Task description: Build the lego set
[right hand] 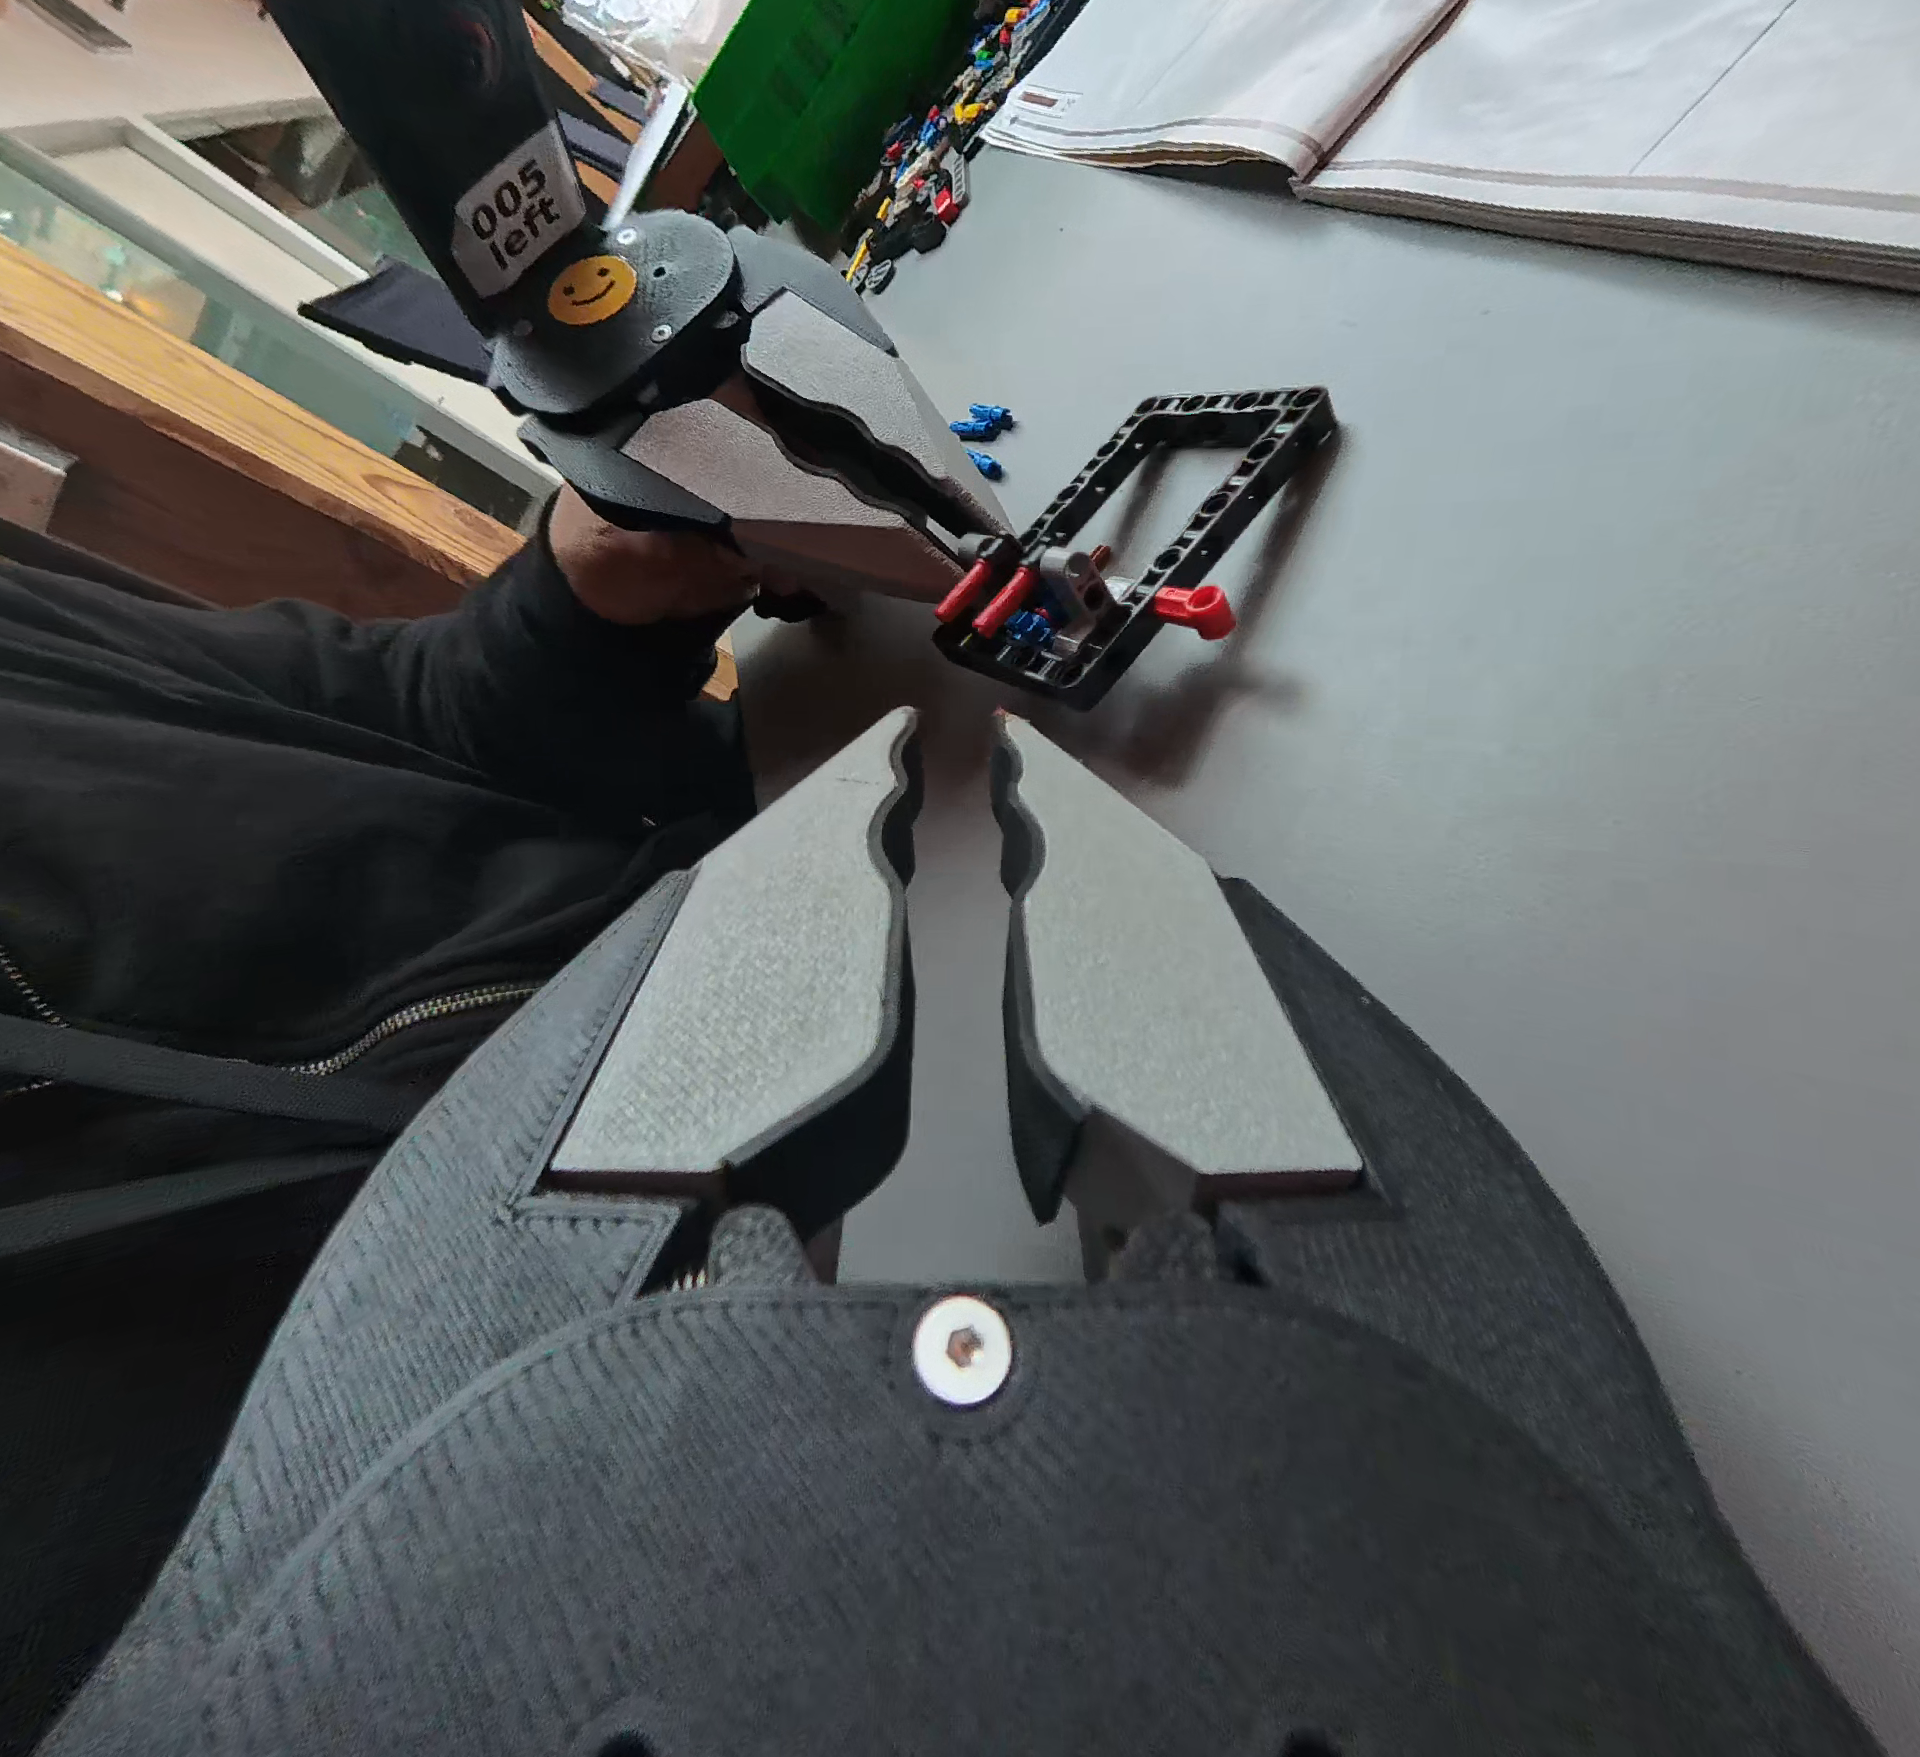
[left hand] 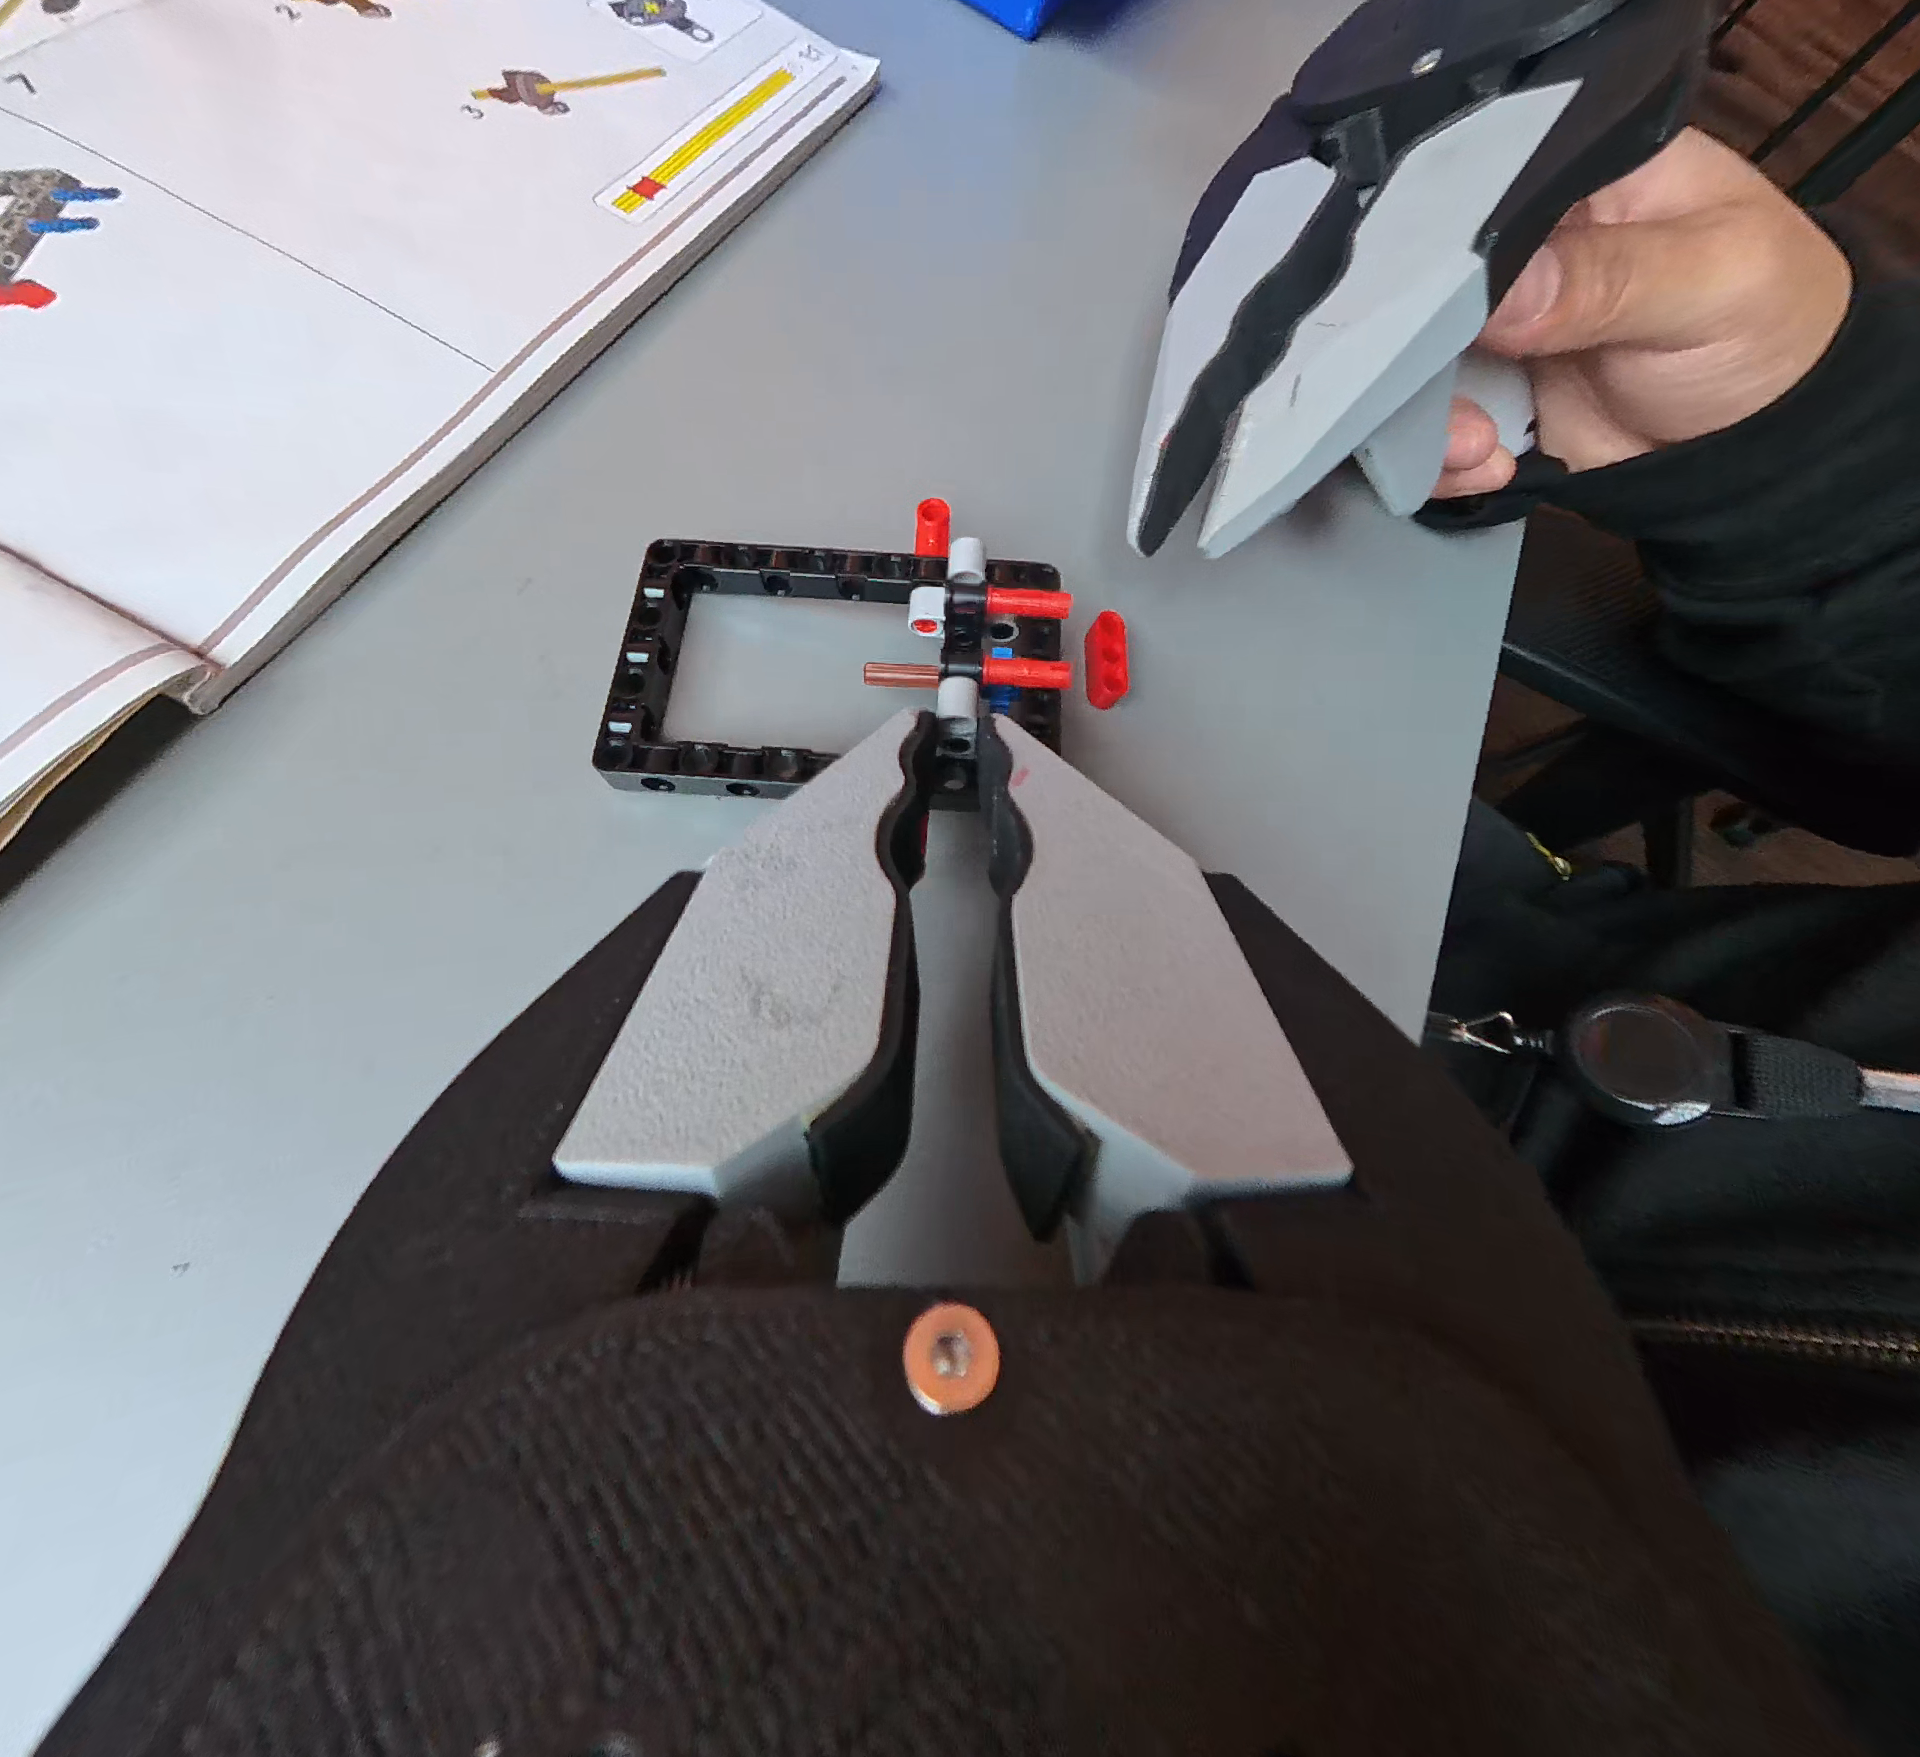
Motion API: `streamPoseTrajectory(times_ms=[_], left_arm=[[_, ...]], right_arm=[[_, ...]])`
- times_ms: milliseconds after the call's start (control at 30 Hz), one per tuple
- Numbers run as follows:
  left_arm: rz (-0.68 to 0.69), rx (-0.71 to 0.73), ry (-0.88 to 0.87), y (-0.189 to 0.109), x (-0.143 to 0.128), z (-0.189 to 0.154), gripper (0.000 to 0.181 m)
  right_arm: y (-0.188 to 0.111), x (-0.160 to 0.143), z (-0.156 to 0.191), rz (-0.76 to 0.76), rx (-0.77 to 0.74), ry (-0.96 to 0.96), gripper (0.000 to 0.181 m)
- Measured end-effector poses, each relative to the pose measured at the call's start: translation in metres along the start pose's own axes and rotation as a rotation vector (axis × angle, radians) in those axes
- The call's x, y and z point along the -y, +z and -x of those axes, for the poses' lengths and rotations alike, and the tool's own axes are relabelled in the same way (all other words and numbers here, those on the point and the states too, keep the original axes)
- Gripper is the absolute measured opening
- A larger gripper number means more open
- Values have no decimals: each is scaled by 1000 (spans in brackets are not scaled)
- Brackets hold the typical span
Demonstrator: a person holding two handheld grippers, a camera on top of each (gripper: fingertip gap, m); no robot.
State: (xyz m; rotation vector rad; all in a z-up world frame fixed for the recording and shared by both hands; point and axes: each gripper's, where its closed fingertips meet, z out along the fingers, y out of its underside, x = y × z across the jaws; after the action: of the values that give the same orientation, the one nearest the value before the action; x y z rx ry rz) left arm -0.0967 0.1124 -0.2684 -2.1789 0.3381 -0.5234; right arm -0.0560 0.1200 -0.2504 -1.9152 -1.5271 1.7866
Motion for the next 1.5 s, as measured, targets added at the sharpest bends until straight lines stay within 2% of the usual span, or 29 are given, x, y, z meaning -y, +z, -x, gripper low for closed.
streamPoseTrajectory(times_ms=[167,233,333,400,567,833,967,1100,1500], left_arm=[[10,5,6,0,-1,3,6],[9,6,10,0,-1,3,6],[4,1,11,0,0,3,6],[4,-2,11,0,0,3,6],[0,-8,10,-1,0,2,6],[16,9,37,0,-2,2,6],[12,11,40,0,-2,2,6],[16,12,36,0,-2,2,6],[31,23,64,2,-5,1,6]], right_arm=[[11,-3,1,47,29,23,9],[11,1,1,42,-10,-71,10],[14,-2,-2,75,-117,-218,0],[18,-7,-2,103,-108,-159,0],[18,-2,3,65,71,83,0],[26,5,-1,90,124,248,6],[26,6,-3,96,134,284,1],[25,5,-6,95,127,307,10],[30,3,-8,114,113,293,2]])
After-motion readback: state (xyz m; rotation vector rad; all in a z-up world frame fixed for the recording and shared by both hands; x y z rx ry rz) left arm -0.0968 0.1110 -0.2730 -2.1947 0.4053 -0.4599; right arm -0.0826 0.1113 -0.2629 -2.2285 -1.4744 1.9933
